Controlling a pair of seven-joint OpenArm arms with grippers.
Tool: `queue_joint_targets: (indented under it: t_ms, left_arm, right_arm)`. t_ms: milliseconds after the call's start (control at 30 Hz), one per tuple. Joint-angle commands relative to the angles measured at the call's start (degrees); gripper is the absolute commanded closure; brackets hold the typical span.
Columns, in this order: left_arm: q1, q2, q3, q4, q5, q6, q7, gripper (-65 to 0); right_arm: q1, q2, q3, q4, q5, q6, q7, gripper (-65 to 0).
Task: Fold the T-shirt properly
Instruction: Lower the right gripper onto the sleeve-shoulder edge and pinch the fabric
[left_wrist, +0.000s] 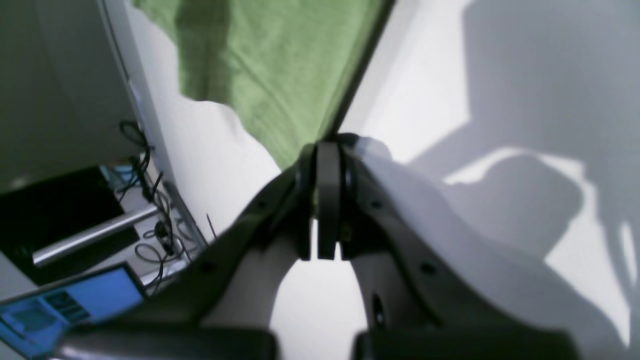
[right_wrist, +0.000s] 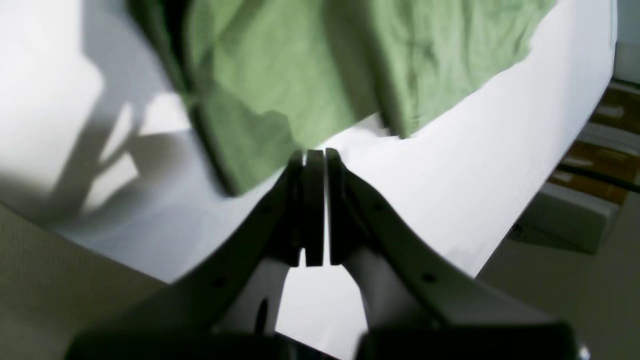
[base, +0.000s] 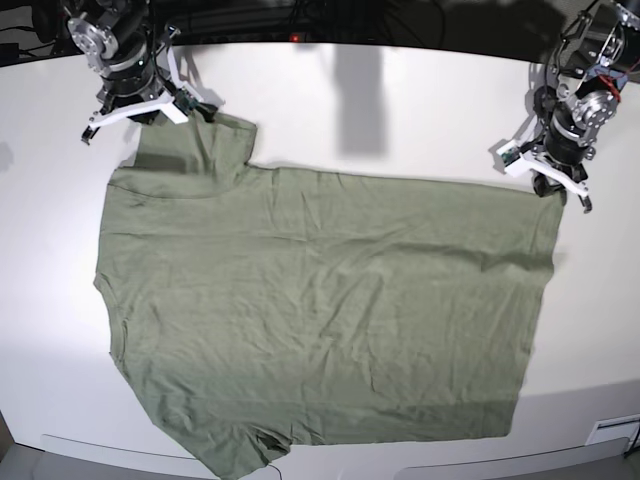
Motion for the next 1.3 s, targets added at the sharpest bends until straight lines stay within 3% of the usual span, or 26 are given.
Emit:
queue_joint_targets:
  t_ms: [0,300,500,600,667,800,1067,1267]
  left_arm:
    - [0.4,-0.7,0.1,-0.5,0.9,0.2,1.9,0.0]
    - [3.7,-0.7,0.1,-0.2,1.2,1.6,2.5,0.0]
    - [3.9,-0.7,0.1,-0.2,1.2,2.2,2.3,0.0]
    - [3.9,-0.7,0.1,-0.2,1.2,2.2,2.3,0.0]
    - [3.9,-0.7,0.1,-0.2,1.2,2.2,2.3,0.0]
    - [3.9,-0.7,0.1,-0.2,1.2,2.2,2.2,0.0]
    - [3.9,-0.6,0.1,-0.2,1.1,2.2,-0.4,0.0]
    - [3.9,-0.7,0.1,-0.2,1.1,2.2,-0.3,0.0]
  right_arm:
    - [0.0,0.7,0.4,2.2,-0.8,-0.7,0.4,0.0]
    - [0.0,0.7,0.4,9.0,0.0,-1.2,-3.6,0.0]
    - [0.0,0.7,0.4,8.7,10.4,-1.1,-8.3,-1.5]
    - [0.0,0.6,0.4,8.5,11.6,-1.0,-7.8,-26.2]
    - [0.0,0.7,0.4,6.9,11.6,-1.0,-5.1,-32.8]
    - [0.3,0.5,0.3,0.3,12.3,2.6,1.7,-32.9]
    - [1.2,-1.5,0.3,-4.6,14.0,5.5,1.6,-32.9]
    - [5.4,-1.2,0.3,-14.4,9.5,5.6,-0.7,-32.9]
